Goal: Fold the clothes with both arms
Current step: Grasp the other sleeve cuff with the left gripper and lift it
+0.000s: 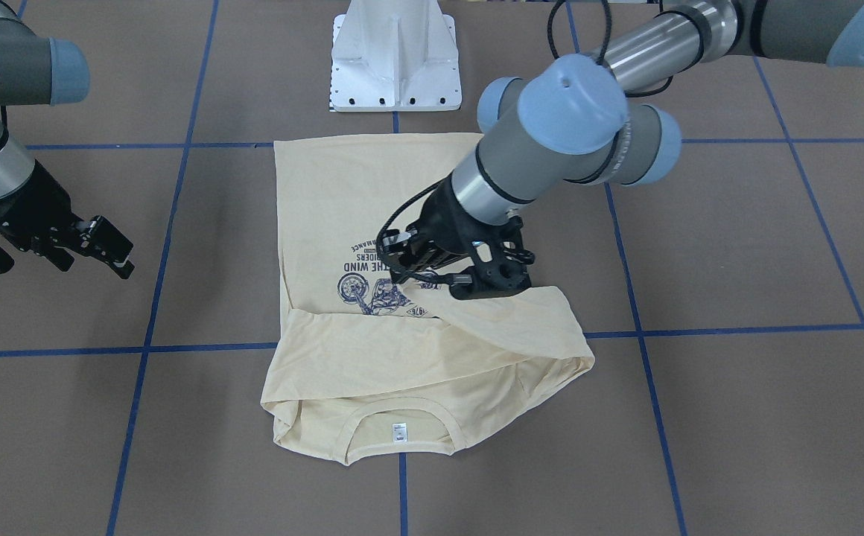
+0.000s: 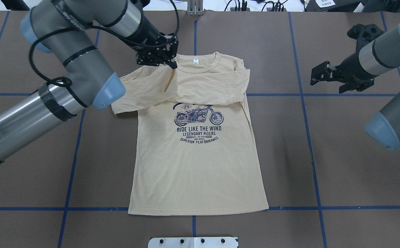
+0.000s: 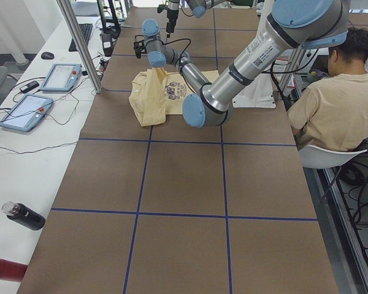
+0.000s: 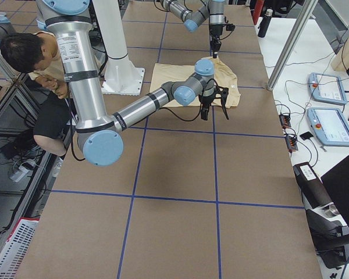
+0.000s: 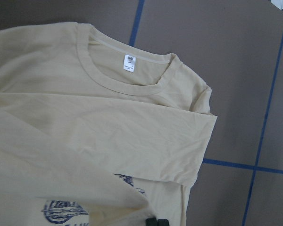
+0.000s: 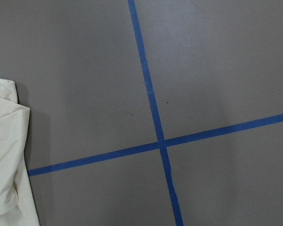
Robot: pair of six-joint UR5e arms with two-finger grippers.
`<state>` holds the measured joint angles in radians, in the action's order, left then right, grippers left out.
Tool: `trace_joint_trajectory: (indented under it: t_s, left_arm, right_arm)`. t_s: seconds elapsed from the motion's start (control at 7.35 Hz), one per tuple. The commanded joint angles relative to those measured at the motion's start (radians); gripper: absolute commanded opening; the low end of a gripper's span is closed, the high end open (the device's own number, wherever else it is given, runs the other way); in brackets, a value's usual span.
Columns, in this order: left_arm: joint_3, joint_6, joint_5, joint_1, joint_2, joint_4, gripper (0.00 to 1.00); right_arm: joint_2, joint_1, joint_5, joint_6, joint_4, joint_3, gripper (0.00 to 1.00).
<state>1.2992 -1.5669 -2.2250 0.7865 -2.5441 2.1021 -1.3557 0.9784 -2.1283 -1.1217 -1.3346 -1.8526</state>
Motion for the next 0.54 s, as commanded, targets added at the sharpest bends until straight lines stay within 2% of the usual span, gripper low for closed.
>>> trace_joint_trajectory:
  t_s: [0.0, 0.14, 0.41]
  left_arm:
    - [-0.070, -0.025, 0.053, -0.030, -0.077, 0.016, 0.00]
    - [-0.087, -0.025, 0.080, -0.033, -0.094, 0.022, 0.00]
    - [-0.191, -0.048, 0.164, -0.081, -0.139, 0.107, 0.00]
  right_arm:
    - [-0.005, 0.000, 0.002, 0.000, 0.000, 0.001, 0.99]
    - [-0.005, 0.000, 0.002, 0.000, 0.000, 0.000, 0.99]
    - [-0.005, 0.000, 0.002, -0.001, 0.000, 0.000, 0.99]
